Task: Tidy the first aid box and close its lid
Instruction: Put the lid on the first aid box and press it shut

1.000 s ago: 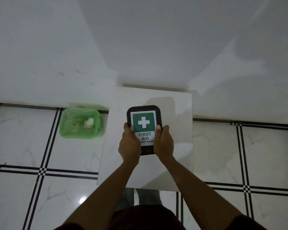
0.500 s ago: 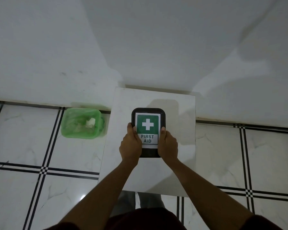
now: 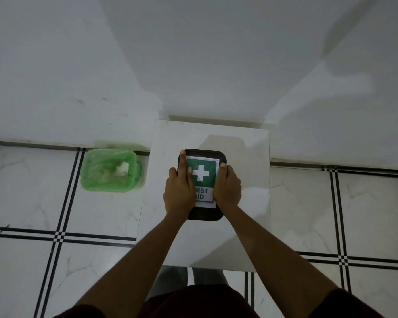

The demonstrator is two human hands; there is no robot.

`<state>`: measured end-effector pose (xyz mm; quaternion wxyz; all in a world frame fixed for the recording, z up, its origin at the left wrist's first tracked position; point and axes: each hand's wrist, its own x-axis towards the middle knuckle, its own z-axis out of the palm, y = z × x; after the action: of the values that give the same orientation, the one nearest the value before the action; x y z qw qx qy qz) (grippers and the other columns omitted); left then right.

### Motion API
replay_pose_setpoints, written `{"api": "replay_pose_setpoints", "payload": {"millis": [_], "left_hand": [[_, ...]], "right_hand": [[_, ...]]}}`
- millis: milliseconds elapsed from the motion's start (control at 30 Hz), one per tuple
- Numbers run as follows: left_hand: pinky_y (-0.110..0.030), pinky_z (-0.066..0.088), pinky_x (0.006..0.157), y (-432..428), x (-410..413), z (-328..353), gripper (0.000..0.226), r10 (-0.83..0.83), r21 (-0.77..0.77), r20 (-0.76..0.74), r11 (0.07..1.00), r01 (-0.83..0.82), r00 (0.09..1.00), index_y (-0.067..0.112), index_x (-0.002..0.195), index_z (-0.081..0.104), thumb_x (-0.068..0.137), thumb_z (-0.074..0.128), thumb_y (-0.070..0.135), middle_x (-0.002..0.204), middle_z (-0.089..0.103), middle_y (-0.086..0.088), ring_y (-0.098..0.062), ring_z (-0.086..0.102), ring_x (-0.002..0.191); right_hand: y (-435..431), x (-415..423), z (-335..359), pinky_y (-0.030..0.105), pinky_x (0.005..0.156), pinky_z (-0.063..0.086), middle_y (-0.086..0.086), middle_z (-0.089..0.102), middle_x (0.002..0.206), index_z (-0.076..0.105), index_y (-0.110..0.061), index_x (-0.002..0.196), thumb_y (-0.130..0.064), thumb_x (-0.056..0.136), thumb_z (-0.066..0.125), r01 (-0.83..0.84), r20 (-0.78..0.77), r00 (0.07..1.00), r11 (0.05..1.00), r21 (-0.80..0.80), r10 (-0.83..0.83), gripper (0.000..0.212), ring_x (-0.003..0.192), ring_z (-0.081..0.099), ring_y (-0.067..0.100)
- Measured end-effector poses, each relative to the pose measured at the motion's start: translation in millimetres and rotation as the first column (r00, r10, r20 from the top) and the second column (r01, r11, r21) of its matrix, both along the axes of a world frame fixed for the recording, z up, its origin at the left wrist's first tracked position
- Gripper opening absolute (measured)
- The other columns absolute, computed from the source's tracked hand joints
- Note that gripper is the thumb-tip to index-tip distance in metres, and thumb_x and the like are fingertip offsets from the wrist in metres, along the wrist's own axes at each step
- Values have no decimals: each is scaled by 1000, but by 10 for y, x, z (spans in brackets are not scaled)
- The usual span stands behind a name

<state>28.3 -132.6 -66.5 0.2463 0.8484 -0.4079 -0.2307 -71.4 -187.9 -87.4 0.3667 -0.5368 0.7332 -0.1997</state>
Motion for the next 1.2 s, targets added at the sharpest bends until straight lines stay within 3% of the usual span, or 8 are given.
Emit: {"api": "replay_pose_setpoints", "payload": {"millis": [167,467,633,700,800,900,1100,1200], "left_hand": [[-37,54,65,-17,69,-64,51,-14,-10,-110,1000,13,994,54,142,-3,98,20,48,96,57,-5,-17,60,74],[-38,58,65,-30,103,-96,49,-5,-30,-164,1000,1,986,59,138,-5,96,18,54,96,65,-1,-10,63,74],[-39,54,66,-19,67,-57,51,-3,-42,-99,999,-1,995,53,142,0,95,17,56,97,60,0,-14,59,85],[-35,49,63,-7,35,-45,52,-6,-46,-9,999,5,1000,46,145,4,97,21,50,95,53,0,-15,51,89],[-31,40,60,-7,21,-43,53,-12,-41,39,999,14,999,41,147,7,97,25,47,93,47,-1,-15,45,89],[-31,40,60,-21,21,-52,52,11,-42,21,999,-10,1000,41,146,10,97,27,47,94,43,-2,-16,44,91],[-35,50,66,-38,38,-45,50,31,-57,-117,998,-38,993,49,143,9,96,23,54,96,49,0,-15,55,89],[-26,47,62,-41,56,-59,50,34,-48,-189,998,-44,981,49,143,11,95,23,55,102,55,0,-10,59,82]], "right_hand": [[-28,6,7,23,51,40,-2,56,64,52,-14,76,-38,101,27,-33,-44,999,999,-36,31,43,58,55,15],[-62,-47,-79,24,57,50,2,65,71,58,-14,76,-46,99,22,-71,49,996,997,14,70,53,65,64,17],[-134,29,52,34,70,52,6,54,98,48,-11,108,-27,99,27,-152,-67,988,968,-200,141,28,93,53,21],[-283,69,113,30,71,50,9,50,114,45,-11,126,-19,91,31,-234,-108,971,931,-279,211,39,104,45,21],[-398,99,111,37,69,51,12,56,100,57,-9,102,-28,89,29,-251,-36,968,937,-244,250,36,96,52,25],[-388,94,8,31,64,43,9,55,84,51,-13,82,-39,93,30,-200,31,977,955,-219,212,35,81,54,24],[-480,69,-34,19,60,38,10,51,88,47,-9,78,-42,99,36,-56,177,982,998,-23,59,41,74,50,17],[-503,80,-65,25,66,42,9,50,87,45,-10,78,-42,98,38,-62,208,976,998,2,60,38,74,49,16]]}}
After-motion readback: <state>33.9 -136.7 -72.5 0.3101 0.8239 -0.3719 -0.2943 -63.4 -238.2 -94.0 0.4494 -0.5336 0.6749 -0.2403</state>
